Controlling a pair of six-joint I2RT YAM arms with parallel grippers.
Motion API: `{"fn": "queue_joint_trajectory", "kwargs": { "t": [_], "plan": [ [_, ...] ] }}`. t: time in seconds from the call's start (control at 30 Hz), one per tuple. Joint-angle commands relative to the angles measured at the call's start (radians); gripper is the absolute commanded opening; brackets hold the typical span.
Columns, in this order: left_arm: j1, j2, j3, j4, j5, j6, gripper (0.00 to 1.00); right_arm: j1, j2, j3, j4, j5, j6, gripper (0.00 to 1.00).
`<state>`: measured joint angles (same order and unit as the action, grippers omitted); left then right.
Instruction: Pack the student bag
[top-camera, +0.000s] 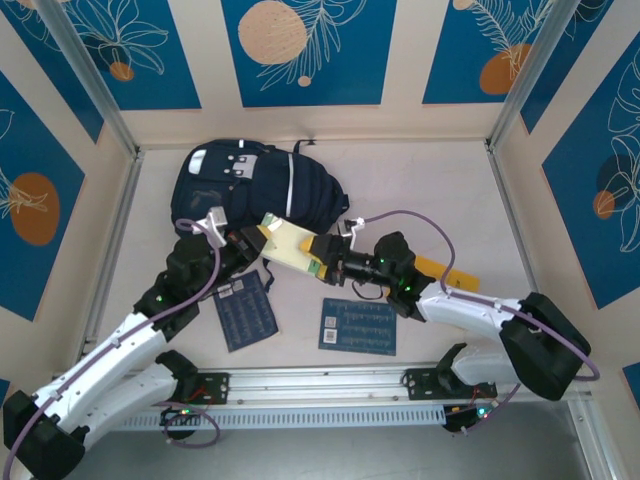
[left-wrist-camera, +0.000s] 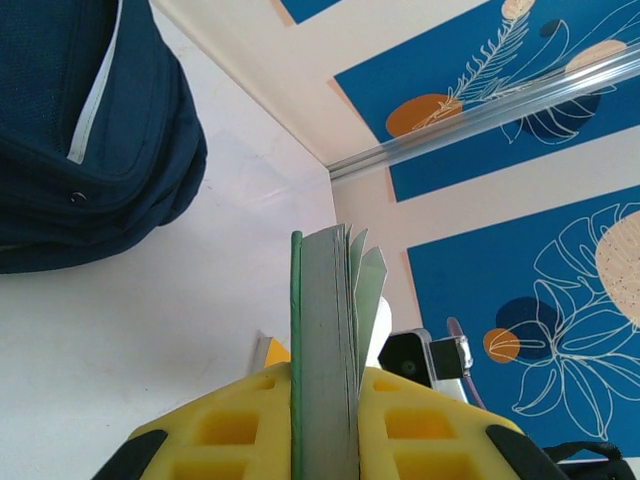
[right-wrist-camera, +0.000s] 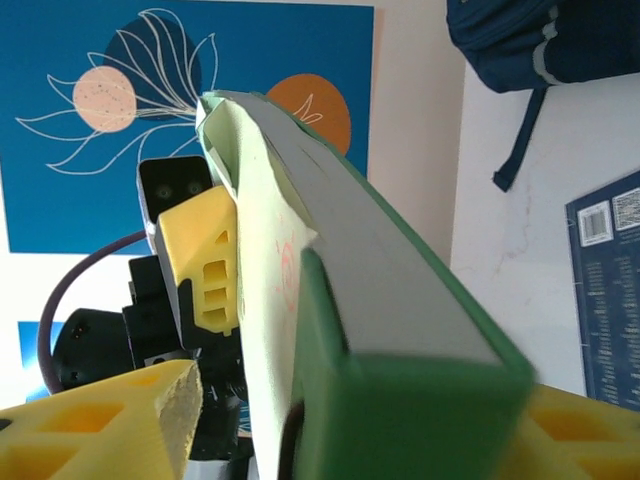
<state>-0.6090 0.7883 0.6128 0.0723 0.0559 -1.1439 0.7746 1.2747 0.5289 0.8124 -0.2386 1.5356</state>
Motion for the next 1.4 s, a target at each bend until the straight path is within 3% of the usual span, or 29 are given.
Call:
{"fn": "queue_joint_trajectory", "kwargs": {
  "t": [0.0, 0.07, 0.2, 0.27, 0.33, 0.4, 0.5, 0.6, 0.7, 0.8, 0.93, 1.07, 1.23, 1.37],
  "plan": [
    [0.0, -0.001, 0.002, 0.08, 0.033, -0.009, 0.0, 0.018, 0.015, 0.04, 0.101, 0.062, -0.018, 0.6],
    [-0.003, 0.001, 0.0, 0.078, 0.033, -0.009, 0.0, 0.02, 0.023, 0.037, 0.11, 0.084, -0.025, 0.52],
    [-0.005, 0.002, -0.007, 0.076, 0.035, -0.005, 0.0, 0.019, 0.019, 0.025, 0.107, 0.113, -0.023, 0.2],
    [-0.007, 0.005, -0.006, 0.055, 0.036, 0.003, 0.02, 0.016, -0.008, 0.005, 0.075, 0.129, -0.034, 0.1],
    [-0.007, 0.004, 0.001, 0.017, 0.027, 0.021, 0.16, 0.008, -0.059, -0.034, 0.028, 0.161, -0.051, 0.05],
    [-0.006, -0.004, 0.008, -0.043, -0.01, 0.036, 0.41, -0.018, -0.143, -0.08, -0.067, 0.185, -0.083, 0.02],
    [-0.005, 0.006, 0.073, -0.167, -0.066, 0.148, 0.73, -0.07, -0.325, -0.111, -0.394, 0.24, -0.165, 0.0],
    [-0.005, 0.083, 0.236, -0.354, -0.132, 0.351, 0.88, -0.118, -0.516, -0.134, -0.662, 0.318, -0.274, 0.0],
    [0.0, 0.271, 0.469, -0.579, -0.179, 0.523, 0.9, -0.186, -0.676, -0.15, -0.856, 0.345, -0.35, 0.03],
    [0.009, 0.493, 0.689, -0.773, -0.228, 0.612, 0.93, -0.252, -0.783, -0.152, -0.988, 0.35, -0.414, 0.03],
    [0.033, 0.707, 0.862, -0.818, -0.139, 0.691, 0.94, -0.32, -0.836, -0.152, -1.069, 0.318, -0.471, 0.03],
    [0.062, 0.935, 1.051, -0.869, -0.153, 0.702, 0.94, -0.349, -0.833, -0.167, -1.062, 0.295, -0.499, 0.03],
    [0.103, 1.225, 1.36, -0.977, -0.23, 0.714, 0.87, -0.365, -0.815, -0.178, -1.039, 0.289, -0.553, 0.03],
    [0.139, 1.408, 1.59, -1.016, -0.162, 0.732, 0.79, -0.397, -0.798, -0.168, -1.042, 0.267, -0.592, 0.03]
  ]
}}
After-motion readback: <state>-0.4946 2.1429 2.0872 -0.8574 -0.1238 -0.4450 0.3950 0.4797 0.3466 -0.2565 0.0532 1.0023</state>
